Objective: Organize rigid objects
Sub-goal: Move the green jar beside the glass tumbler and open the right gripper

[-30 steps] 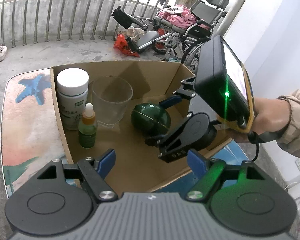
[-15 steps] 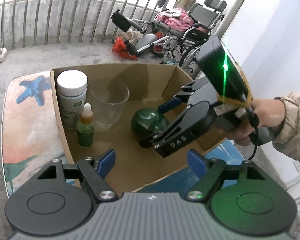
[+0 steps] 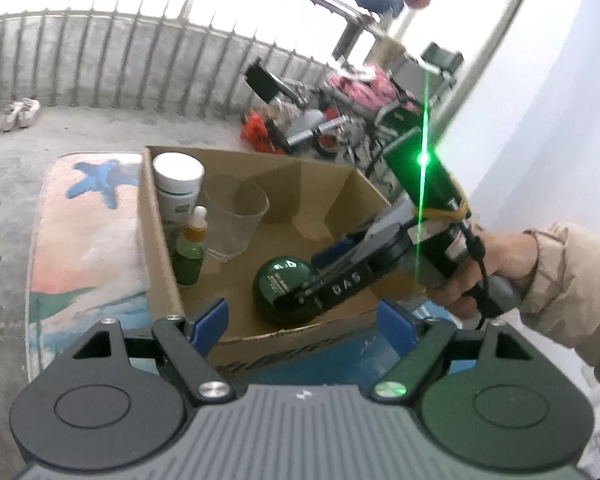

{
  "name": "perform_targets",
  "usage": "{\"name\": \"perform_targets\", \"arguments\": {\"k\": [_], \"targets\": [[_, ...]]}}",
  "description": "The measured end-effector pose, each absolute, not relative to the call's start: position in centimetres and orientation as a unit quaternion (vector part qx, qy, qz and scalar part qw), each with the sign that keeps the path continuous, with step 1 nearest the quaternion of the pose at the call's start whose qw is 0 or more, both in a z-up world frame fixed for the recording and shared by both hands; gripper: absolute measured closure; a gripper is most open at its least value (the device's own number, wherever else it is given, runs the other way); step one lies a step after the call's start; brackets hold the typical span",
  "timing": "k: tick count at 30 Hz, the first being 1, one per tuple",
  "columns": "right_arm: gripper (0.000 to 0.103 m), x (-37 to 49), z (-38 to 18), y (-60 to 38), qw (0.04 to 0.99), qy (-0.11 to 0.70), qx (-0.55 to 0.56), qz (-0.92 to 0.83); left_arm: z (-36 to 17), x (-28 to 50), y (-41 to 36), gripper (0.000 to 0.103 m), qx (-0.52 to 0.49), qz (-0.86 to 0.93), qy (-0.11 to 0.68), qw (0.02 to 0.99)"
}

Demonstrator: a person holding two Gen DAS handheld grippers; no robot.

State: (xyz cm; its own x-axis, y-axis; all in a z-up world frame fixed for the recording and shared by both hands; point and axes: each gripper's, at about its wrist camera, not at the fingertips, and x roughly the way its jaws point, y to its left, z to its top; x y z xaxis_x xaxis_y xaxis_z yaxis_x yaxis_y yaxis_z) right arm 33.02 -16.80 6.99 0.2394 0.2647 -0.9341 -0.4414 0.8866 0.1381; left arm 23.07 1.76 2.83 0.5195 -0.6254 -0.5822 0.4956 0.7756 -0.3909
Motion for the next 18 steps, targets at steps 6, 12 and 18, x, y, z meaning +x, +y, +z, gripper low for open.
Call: {"name": "perform_targets", "arguments": {"k": [6,12,18], "targets": [[0.018,33.3,5.3,-15.6,0.766,0.6,-0.103,0.206,2.8,20.4,3.3,0.017,-0.092,-0.298,0.342,0.886],[0.021,35.8,5.5,-17.6,0.786,0.589,-0.077,0.168,1.9,19.1,4.1,0.017,-0.076,-0.283,0.341,0.893],[0.021,37.7,5.5,-19.2,0.809,0.57,-0.048,0.139,-0.1,18.0,5.6,0.017,-0.075,-0.261,0.353,0.895]]}}
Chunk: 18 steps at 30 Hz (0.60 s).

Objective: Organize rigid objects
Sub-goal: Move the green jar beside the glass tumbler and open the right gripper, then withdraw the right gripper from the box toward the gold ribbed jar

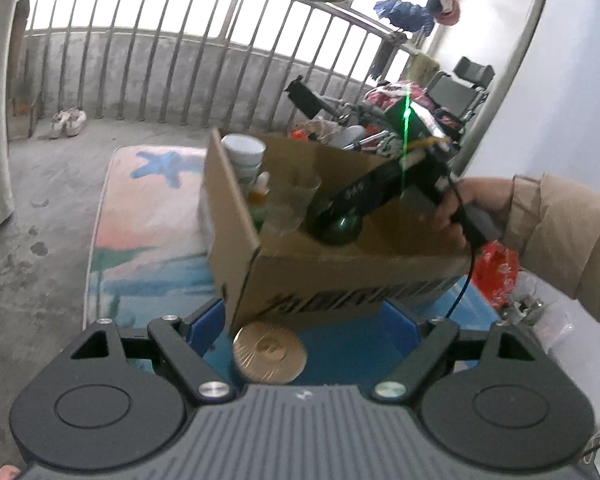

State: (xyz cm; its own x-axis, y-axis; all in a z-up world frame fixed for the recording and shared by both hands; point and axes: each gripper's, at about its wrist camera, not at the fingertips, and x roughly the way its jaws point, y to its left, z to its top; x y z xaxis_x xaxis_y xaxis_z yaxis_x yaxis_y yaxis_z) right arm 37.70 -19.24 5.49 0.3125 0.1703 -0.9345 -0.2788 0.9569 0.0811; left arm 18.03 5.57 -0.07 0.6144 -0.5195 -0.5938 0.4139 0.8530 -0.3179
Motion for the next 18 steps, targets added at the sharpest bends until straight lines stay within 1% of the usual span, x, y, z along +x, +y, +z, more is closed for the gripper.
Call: {"name": "perform_targets", "arguments": {"k": [4,9,13,18], "targets": [[0.021,38.1,5.3,-20.0,0.826,0.551,-0.021,0.119,-1.7,17.6,6.2,0.017,-0.074,-0.244,0.372,0.892],[0.021,36.9,6.2,-22.3,0.844,0.525,0.052,0.095,-3.0,17.1,6.6,0.017,-0.069,-0.233,0.385,0.89],[0.021,32.7,10.5,-24.6,0.869,0.475,0.109,0.087,-3.3,16.9,6.9,0.017,-0.07,-0.229,0.383,0.892],[0.021,22.6,16.7,-25.5,0.891,0.404,0.158,0.136,-3.4,16.8,6.6,0.017,-0.066,-0.231,0.377,0.894]]}}
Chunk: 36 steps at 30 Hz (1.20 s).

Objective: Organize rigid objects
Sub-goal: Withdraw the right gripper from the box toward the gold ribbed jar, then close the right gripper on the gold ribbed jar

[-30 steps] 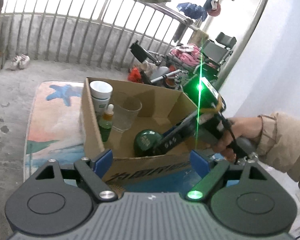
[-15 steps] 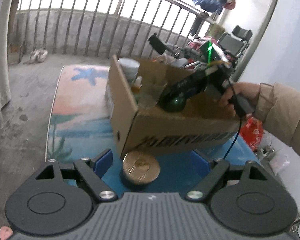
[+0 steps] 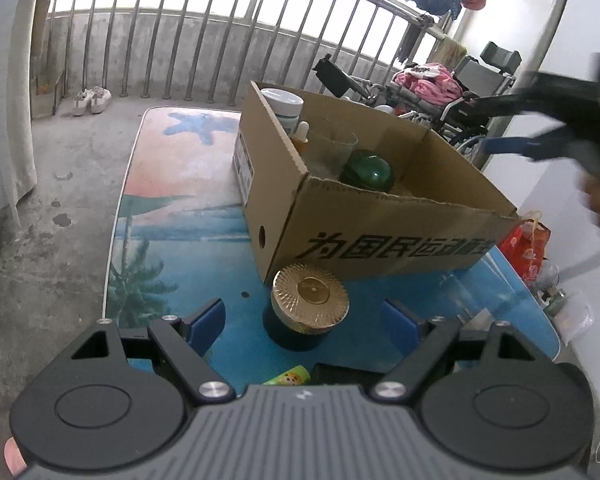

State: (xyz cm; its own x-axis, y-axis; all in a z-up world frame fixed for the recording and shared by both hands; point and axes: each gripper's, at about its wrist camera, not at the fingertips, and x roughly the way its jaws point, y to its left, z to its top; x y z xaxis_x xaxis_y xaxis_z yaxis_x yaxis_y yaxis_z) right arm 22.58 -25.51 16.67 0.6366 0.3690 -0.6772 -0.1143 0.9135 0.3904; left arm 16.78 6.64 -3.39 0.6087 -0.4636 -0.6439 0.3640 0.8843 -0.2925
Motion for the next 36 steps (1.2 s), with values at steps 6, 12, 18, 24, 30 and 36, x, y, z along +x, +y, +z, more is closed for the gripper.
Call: {"name": "perform_targets", "arguments": {"k": [6,12,18,24,30,36], "targets": [[0.021,11.1,19.0,-22.9,0.882,0.378,0.195,0.205,-3.5,16.7,5.6,0.018,-0.048,-0.24,0.379,0.892],[0.022,9.6,14.7,-16.9,0.87,0.393,0.188,0.23,-4.1,17.2,4.0,0.022,-0.016,-0.236,0.386,0.892],[0.035,14.2,8.5,-12.3,0.853,0.431,0.178,0.234,-5.1,18.2,3.0,0.03,0.006,-0.229,0.397,0.889],[0.043,16.9,5.9,-10.9,0.839,0.452,0.189,0.235,-5.8,19.0,2.5,0.041,0.018,-0.231,0.401,0.886],[0.054,18.0,4.6,-10.9,0.829,0.464,0.204,0.239,-6.2,19.4,2.3,0.044,0.015,-0.235,0.405,0.884],[0.072,18.3,3.9,-11.1,0.829,0.469,0.203,0.228,-6.1,19.4,1.7,0.044,0.018,-0.229,0.404,0.886]]}}
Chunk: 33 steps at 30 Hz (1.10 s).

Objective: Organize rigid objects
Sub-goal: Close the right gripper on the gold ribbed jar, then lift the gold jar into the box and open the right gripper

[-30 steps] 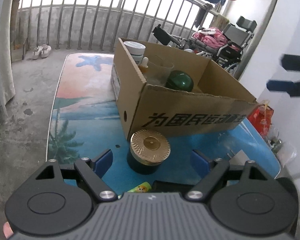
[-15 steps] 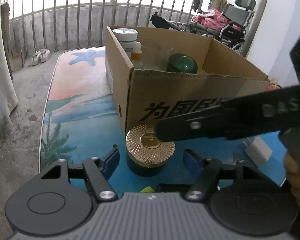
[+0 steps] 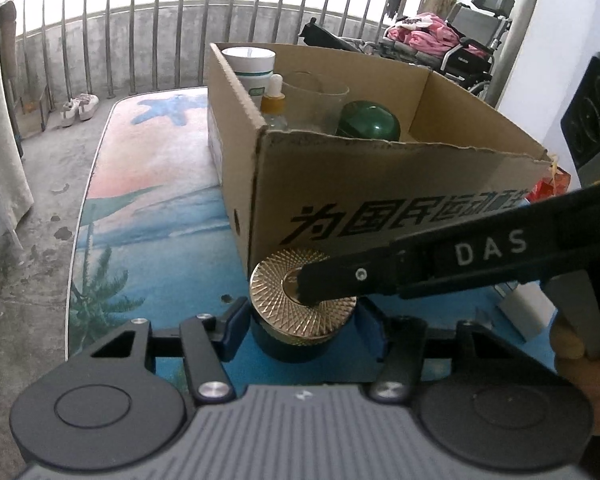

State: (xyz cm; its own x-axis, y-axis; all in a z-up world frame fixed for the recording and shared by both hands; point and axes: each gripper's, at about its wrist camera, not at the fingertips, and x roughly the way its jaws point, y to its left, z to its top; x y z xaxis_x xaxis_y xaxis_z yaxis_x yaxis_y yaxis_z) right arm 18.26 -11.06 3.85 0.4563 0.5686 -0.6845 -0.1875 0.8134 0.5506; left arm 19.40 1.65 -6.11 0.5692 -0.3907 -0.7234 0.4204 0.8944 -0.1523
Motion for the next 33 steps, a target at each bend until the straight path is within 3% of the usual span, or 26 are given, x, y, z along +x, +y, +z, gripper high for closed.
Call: {"name": "perform_targets", "arguments": {"k": [11,20,33], "targets": [[0.07,17.5,3.5,-13.3,0.828,0.475,0.223,0.198,-6.0,20.0,-0.7,0.044,0.035,-0.244,0.412,0.877],[0.054,17.7,2.7,-13.2,0.821,0.481,0.23,0.205,-6.3,20.3,-1.0,0.043,0.034,-0.239,0.414,0.878],[0.054,17.7,2.3,-13.2,0.82,0.479,0.237,0.206,-6.3,20.2,-1.1,0.043,0.031,-0.232,0.409,0.882]]}}
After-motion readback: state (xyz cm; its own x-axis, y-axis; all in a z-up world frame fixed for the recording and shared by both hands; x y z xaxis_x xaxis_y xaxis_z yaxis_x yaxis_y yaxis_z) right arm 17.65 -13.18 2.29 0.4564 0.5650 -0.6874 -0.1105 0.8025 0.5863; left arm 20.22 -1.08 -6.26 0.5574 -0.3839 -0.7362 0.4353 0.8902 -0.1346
